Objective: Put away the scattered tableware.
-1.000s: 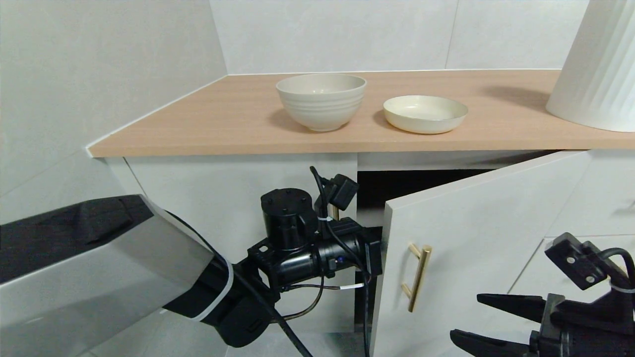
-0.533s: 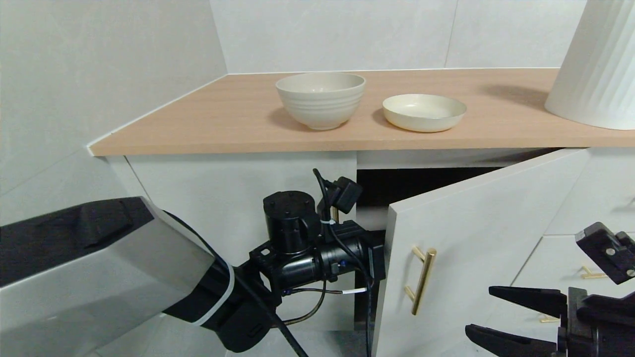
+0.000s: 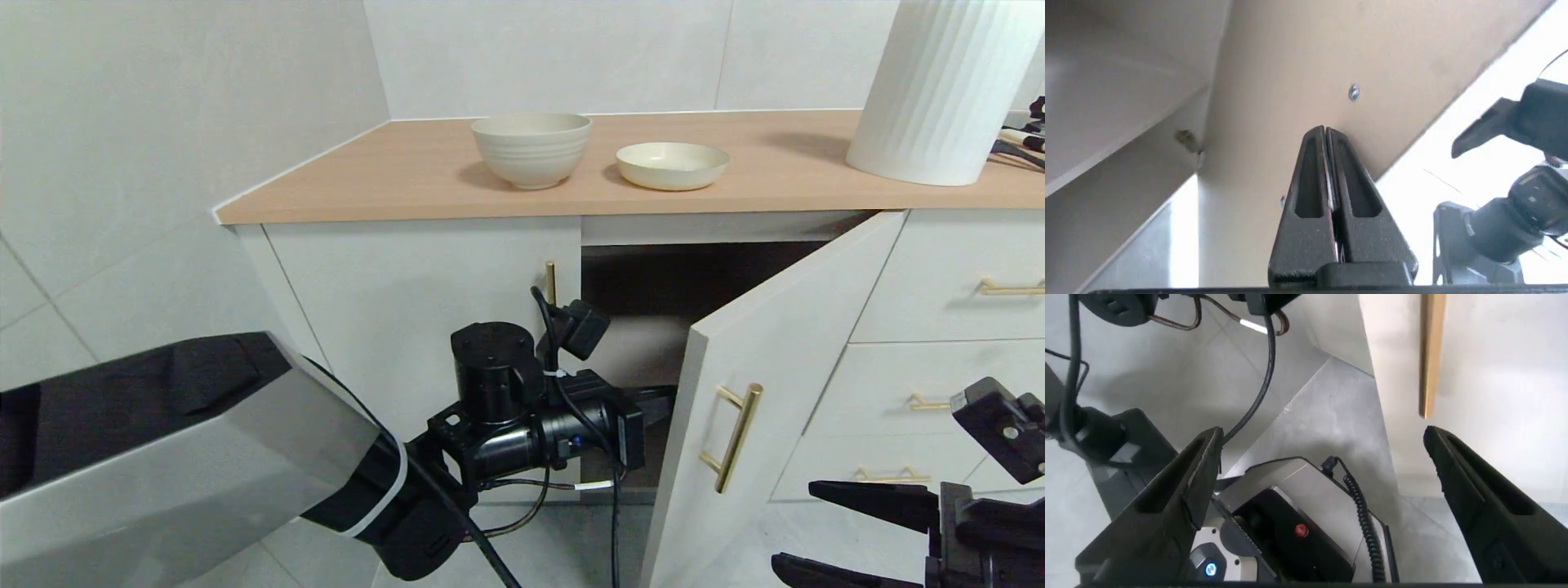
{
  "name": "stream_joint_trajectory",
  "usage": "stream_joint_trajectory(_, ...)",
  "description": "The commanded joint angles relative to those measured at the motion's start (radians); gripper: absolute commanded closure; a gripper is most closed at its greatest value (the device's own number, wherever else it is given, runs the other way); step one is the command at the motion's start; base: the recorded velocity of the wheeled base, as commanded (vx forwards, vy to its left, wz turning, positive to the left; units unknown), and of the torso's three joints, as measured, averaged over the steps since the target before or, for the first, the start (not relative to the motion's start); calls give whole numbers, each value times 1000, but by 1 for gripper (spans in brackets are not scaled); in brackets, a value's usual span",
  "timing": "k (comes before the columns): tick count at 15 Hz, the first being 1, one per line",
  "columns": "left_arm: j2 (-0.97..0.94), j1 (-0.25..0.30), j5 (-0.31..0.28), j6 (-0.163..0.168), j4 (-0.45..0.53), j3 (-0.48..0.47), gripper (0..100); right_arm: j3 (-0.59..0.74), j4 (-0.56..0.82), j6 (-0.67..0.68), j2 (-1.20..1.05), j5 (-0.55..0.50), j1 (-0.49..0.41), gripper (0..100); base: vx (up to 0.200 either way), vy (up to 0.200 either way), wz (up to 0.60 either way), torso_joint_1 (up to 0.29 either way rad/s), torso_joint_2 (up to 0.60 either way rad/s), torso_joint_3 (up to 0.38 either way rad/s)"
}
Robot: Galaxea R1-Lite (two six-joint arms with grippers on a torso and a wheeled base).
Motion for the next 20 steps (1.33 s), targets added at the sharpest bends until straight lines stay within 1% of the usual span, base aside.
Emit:
stream_joint_trajectory(1,13,2,2,-1,-1,-14,100,0,-1,0,4,-1,0,0,0,0,0,0,0,0)
stream_joint_trajectory(3,38,2,2,-1,-1,-42,100,0,-1,0,4,1,0,0,0,0,0,0,0,0)
stream_joint_trajectory(7,53,2,2,-1,0,-63,100,-2,-1,0,7,1,0,0,0,0,0,0,0,0)
stream_joint_trajectory(9,67,3,4,-4,0,-76,100,-2,-1,1,7,1,0,0,-200,0,0,0,0,2)
stream_joint_trajectory(11,73,3,11,-2,-1,-77,100,-2,-1,0,6,1,0,0,0,0,0,0,0,0)
stream_joint_trajectory(14,121,3,61,-2,-13,-128,100,0,-3,1,6,1,0,0,0,0,0,0,0,0)
stream_joint_trajectory(18,131,3,74,-1,-15,-132,100,0,-3,0,6,1,0,0,0,0,0,0,0,0)
stream_joint_trajectory(19,130,2,94,1,-16,-128,100,-2,-3,1,4,1,0,0,0,0,0,0,0,0)
stream_joint_trajectory(20,133,-1,102,1,-23,-128,100,-2,-3,0,1,1,0,0,0,0,0,0,0,0)
